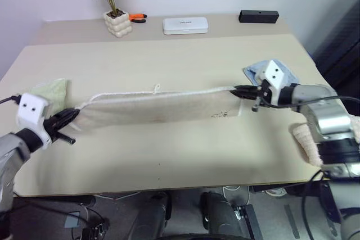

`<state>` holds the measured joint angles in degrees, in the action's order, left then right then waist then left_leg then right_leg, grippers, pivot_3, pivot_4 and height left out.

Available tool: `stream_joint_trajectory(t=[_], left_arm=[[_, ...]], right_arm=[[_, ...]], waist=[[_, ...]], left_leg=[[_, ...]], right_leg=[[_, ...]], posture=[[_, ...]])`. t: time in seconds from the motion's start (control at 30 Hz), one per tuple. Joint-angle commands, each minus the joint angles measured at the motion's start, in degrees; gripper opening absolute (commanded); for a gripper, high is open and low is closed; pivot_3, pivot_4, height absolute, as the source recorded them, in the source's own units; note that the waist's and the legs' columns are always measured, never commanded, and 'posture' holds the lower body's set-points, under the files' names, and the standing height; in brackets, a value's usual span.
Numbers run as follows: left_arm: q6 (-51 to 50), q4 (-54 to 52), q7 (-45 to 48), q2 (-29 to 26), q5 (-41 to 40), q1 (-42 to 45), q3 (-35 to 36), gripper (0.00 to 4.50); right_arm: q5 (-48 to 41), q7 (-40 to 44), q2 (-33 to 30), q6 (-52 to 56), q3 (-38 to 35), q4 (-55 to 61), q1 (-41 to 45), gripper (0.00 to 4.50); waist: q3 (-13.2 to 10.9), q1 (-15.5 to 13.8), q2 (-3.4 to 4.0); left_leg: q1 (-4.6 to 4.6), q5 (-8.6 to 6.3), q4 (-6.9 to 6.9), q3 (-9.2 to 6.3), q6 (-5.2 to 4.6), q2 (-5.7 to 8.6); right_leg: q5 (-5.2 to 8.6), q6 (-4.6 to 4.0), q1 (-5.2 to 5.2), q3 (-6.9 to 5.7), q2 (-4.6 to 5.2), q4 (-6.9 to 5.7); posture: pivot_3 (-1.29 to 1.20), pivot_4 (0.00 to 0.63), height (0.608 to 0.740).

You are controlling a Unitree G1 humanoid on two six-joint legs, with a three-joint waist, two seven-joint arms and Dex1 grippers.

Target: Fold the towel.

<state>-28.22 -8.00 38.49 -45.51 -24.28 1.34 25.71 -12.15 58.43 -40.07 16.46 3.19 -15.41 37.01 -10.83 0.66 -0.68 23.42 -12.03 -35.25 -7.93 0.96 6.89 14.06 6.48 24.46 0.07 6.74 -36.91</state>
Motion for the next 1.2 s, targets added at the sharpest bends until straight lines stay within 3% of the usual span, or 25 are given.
stream_joint_trajectory(t=[0.03, 0.23, 0.37, 0.47, 0.63, 0.7, 0.8, 0.9, 1.03, 1.2], left_arm=[[5.2, 9.5, -1.3, 0.4, 4.2, 7.1, -3.7, 0.0], [10.5, 22.7, -0.4, 1.4, 9.2, 15.5, -10.3, 0.0], [11.8, 25.7, 0.5, 1.4, 9.9, 16.0, -11.3, 0.0], [12.5, 27.0, -1.5, 2.0, 9.8, 16.3, -9.9, 0.89], [13.1, 25.8, -5.7, 4.3, 7.0, 16.6, -5.2, 3.39], [12.5, 23.9, -7.8, 5.9, 4.6, 16.5, -2.0, 3.41], [10.6, 18.2, -10.9, 8.7, 0.9, 15.1, 2.1, 3.41], [8.3, 8.3, -10.2, 10.5, -1.3, 11.0, 0.9, 3.41], [4.7, -5.8, -7.4, 12.6, -3.7, 6.1, -6.4, 3.41], [2.8, -15.2, -2.2, 13.2, -2.9, 3.1, -18.8, 3.41]], right_arm=[[3.8, -3.4, 2.3, -5.2, 0.7, -8.3, 4.3, 0.1], [6.5, -5.0, 5.2, -9.8, 1.7, -16.4, 7.2, 0.1], [7.3, -7.0, 5.8, -10.4, 0.9, -18.1, 7.6, 0.1], [6.7, -8.3, 5.6, -9.2, -0.4, -18.0, 7.7, 0.92], [6.2, -10.8, 4.3, -8.0, -2.8, -13.7, 5.4, 3.44], [4.9, -10.8, 3.4, -6.2, -4.5, -9.8, 3.1, 4.38], [-0.3, -10.4, 2.2, 1.3, -8.9, -0.6, -2.3, 4.38], [-9.3, -9.8, 1.5, 14.6, -14.2, 10.5, -9.3, 4.45], [-18.8, -12.3, 1.6, 29.5, -19.8, 24.5, -19.5, 4.45], [-27.0, -21.3, 6.3, 42.9, -23.7, 33.9, -25.5, 4.45]], waist=[[0.0, 0.0, -0.01], [0.0, 0.3, -0.01], [0.0, 0.5, -0.01], [0.0, 0.5, 0.0], [0.0, 0.3, 0.0], [0.0, 0.3, -0.01], [0.0, 0.0, -0.02], [0.0, 0.0, -0.02], [0.0, -0.1, -0.02], [0.0, 0.1, -0.03]], left_leg=[[-0.03, 0.0, 0.02, 0.0, 0.0, 0.04], [-0.01, -0.01, 0.06, 0.0, -0.01, 0.13], [-0.01, 0.0, 0.04, -0.01, -0.01, 0.12], [-0.01, 0.0, 0.04, -0.02, -0.01, 0.12], [-0.01, 0.0, 0.02, -0.02, -0.01, 0.12], [-0.01, 0.0, 0.02, -0.03, -0.01, 0.13], [0.02, -0.01, 0.01, -0.06, -0.02, 0.13], [0.04, -0.02, -0.01, -0.06, -0.03, 0.13], [0.03, -0.03, -0.04, -0.09, -0.05, 0.12], [0.01, -0.03, -0.14, 0.0, -0.05, 0.08]], right_leg=[[-0.01, 0.01, -0.01, -0.01, 0.0, -0.02], [-0.08, 0.14, 0.06, -0.01, -0.01, -0.07], [-0.11, 0.17, 0.08, 0.0, -0.03, -0.11], [-0.11, 0.18, 0.09, 0.0, -0.03, -0.15], [-0.11, 0.18, 0.09, 0.01, -0.01, -0.17], [-0.11, 0.18, 0.09, 0.0, -0.01, -0.17], [-0.11, 0.18, 0.08, 0.0, 0.01, -0.15], [-0.11, 0.19, 0.06, 0.01, 0.03, -0.13], [-0.11, 0.19, 0.01, 0.02, 0.06, -0.11], [-0.09, 0.17, -0.03, 0.1, 0.04, -0.09]], posture=[[0.0, 0.15, 0.733], [0.0, 0.15, 0.733], [0.0, 0.15, 0.733], [0.0, 0.15, 0.733], [0.0, 0.15, 0.733], [0.0, 0.15, 0.733], [0.0, 0.15, 0.733], [0.0, 0.15, 0.733], [0.0, 0.15, 0.733], [0.0, 0.15, 0.733]])
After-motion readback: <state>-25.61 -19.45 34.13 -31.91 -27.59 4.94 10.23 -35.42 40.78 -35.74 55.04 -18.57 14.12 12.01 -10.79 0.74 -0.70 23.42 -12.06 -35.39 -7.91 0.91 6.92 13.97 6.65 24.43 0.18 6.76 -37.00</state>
